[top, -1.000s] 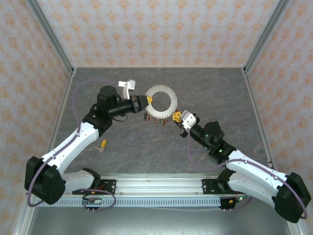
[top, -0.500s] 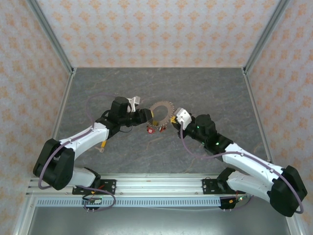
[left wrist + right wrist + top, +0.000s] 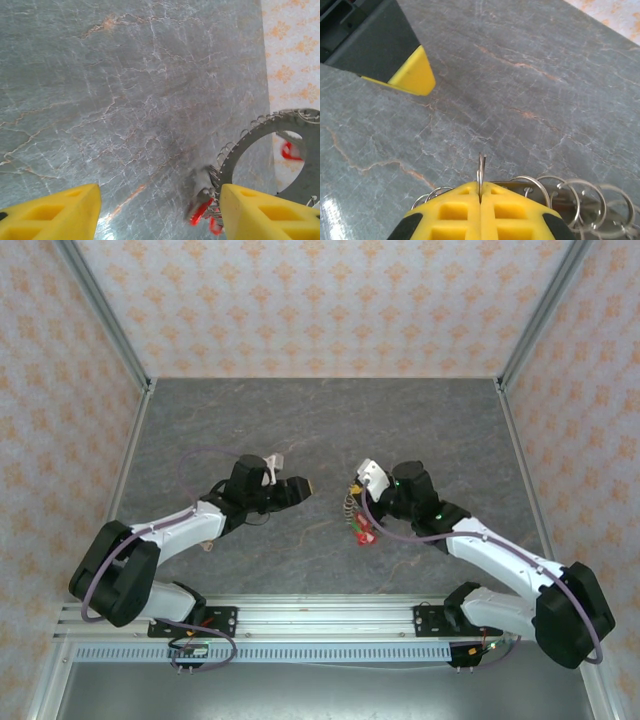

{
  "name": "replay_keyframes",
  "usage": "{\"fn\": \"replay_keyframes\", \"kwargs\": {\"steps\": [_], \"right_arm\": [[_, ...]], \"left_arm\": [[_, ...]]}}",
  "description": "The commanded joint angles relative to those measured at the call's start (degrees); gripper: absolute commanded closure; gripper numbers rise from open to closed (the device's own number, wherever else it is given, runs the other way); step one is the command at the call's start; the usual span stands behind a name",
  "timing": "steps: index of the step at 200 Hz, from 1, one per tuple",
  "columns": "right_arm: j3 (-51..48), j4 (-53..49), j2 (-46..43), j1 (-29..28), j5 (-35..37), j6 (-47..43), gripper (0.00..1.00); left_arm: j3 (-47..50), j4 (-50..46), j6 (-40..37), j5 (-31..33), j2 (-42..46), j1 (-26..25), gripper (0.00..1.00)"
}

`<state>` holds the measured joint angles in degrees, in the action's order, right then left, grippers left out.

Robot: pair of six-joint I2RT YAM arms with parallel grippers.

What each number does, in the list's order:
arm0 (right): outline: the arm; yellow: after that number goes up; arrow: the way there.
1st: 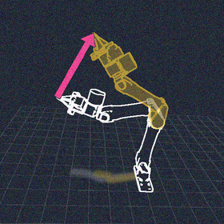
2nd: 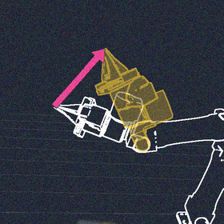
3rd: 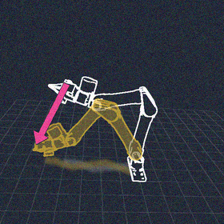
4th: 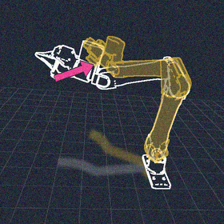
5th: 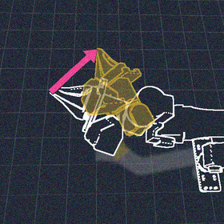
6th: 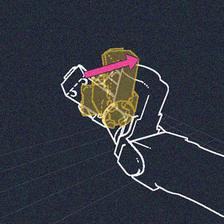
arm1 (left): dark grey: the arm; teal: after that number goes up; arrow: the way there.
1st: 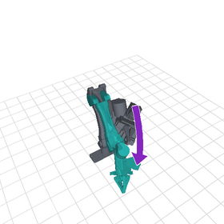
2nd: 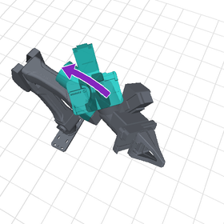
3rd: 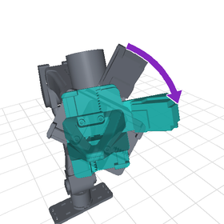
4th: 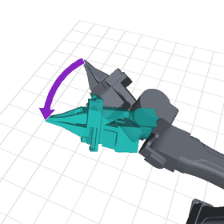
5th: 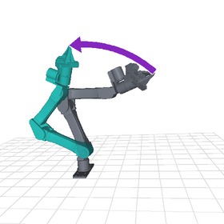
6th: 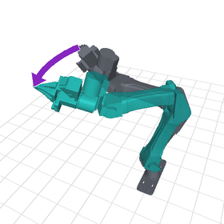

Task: Put the keys on the keyring

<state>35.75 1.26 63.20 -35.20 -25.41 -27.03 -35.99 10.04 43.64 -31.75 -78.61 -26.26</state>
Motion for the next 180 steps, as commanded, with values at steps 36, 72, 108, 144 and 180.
{"fn": "replay_keyframes", "kwargs": {"steps": [36,72,108,144,180], "right_arm": [[6.2,-6.6,0.7,0.0,-8.2,-9.5,1.0],[8.6,-10.7,1.4,0.0,-11.2,-16.2,1.0],[10.0,-11.9,1.9,0.0,-13.6,-20.9,1.0],[11.0,-13.9,2.0,0.0,-17.7,-25.2,1.0],[11.0,-13.6,2.3,0.0,-20.7,-24.7,1.0]], "left_arm": [[-0.3,1.8,-11.0,3.4,11.9,-0.3,0.31],[4.5,9.6,-22.8,2.7,20.5,-1.3,0.29],[6.4,6.3,-39.9,-0.8,26.3,-3.3,0.28],[4.2,1.7,-44.6,-3.3,25.0,-3.4,0.37],[1.5,-1.5,-50.1,-6.3,20.6,-5.9,0.48]]}}
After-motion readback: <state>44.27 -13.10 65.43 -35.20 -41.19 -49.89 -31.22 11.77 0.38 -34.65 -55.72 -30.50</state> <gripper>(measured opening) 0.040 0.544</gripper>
